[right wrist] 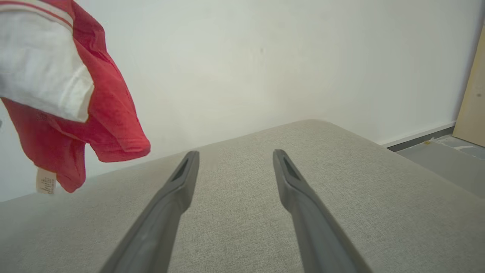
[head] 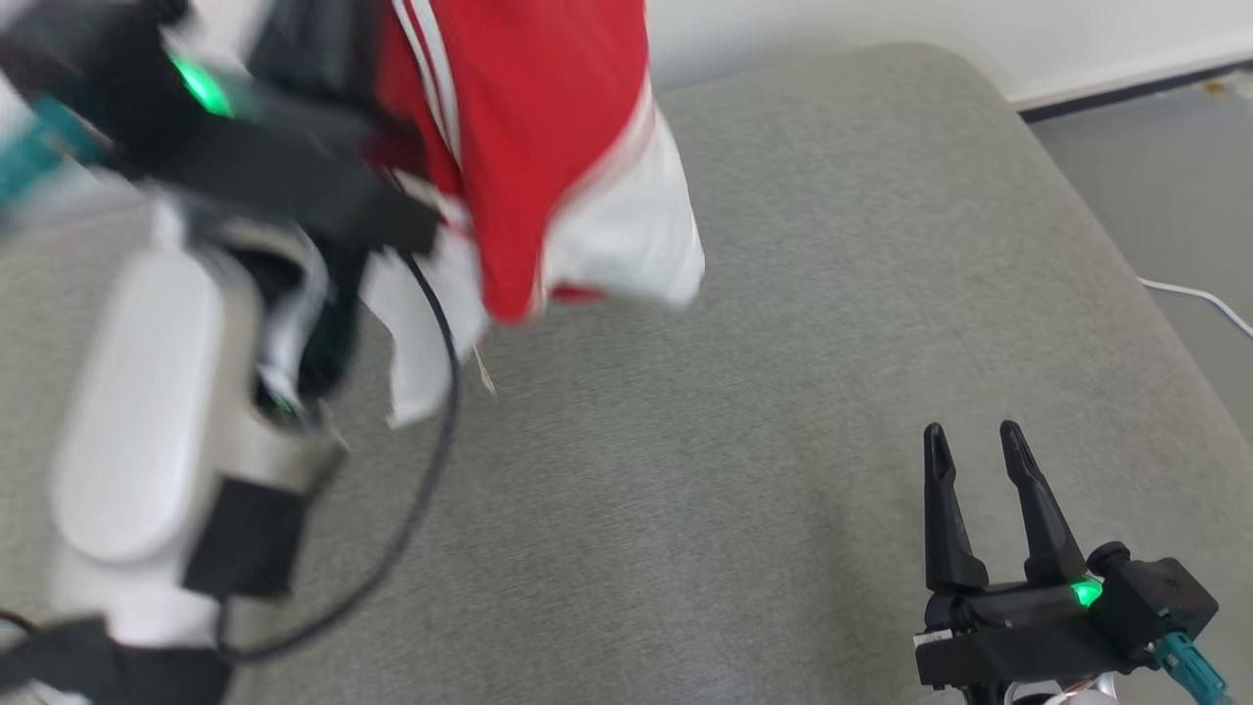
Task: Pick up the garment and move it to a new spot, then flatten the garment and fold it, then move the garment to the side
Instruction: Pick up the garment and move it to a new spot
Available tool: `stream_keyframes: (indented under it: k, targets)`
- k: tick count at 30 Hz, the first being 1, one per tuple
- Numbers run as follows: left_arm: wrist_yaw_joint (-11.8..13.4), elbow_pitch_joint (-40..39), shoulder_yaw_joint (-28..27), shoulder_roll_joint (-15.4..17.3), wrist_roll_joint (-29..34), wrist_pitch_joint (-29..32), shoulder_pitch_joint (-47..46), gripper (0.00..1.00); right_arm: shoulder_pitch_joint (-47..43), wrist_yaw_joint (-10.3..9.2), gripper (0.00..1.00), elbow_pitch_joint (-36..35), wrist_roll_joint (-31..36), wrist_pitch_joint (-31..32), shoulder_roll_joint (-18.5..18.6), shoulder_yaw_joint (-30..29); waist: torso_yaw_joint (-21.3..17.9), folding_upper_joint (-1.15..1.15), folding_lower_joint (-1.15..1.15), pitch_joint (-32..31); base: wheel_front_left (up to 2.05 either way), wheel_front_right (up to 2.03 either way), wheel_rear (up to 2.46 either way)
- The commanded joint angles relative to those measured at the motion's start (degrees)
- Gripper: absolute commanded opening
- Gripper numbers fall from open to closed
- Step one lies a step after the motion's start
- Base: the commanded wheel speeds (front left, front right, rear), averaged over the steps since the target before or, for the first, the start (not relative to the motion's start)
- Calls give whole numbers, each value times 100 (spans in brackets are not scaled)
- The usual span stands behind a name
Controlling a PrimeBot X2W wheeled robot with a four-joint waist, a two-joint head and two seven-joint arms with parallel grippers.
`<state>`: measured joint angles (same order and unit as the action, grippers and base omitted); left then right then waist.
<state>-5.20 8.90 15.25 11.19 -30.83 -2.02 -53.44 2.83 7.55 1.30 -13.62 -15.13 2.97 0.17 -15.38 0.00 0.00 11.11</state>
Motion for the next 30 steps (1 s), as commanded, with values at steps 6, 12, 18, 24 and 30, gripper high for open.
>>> stream_keyframes:
  k: [6,12,18,24,30]
  targets:
    - [-23,345,505,-208,148,-289,1031,0,82,-12,100,8,-57,-3,-18,47,-214,0,0,155,0,0,0]
    - [-35,1236,801,-428,153,-723,1767,0,186,-12,100,50,-23,-3,-17,114,-205,0,0,233,0,0,0]
    - [-70,2421,916,-595,48,-1037,2132,0,274,-12,100,66,-34,-3,-17,187,-113,0,0,261,0,0,0]
    - [-125,2779,1136,-715,76,-1237,2101,100,197,-12,100,81,-15,-3,-17,203,116,0,0,139,0,0,0]
    - [-122,1837,917,-625,65,-1315,2249,100,64,-12,100,42,49,-3,-17,177,477,0,0,-20,0,0,0]
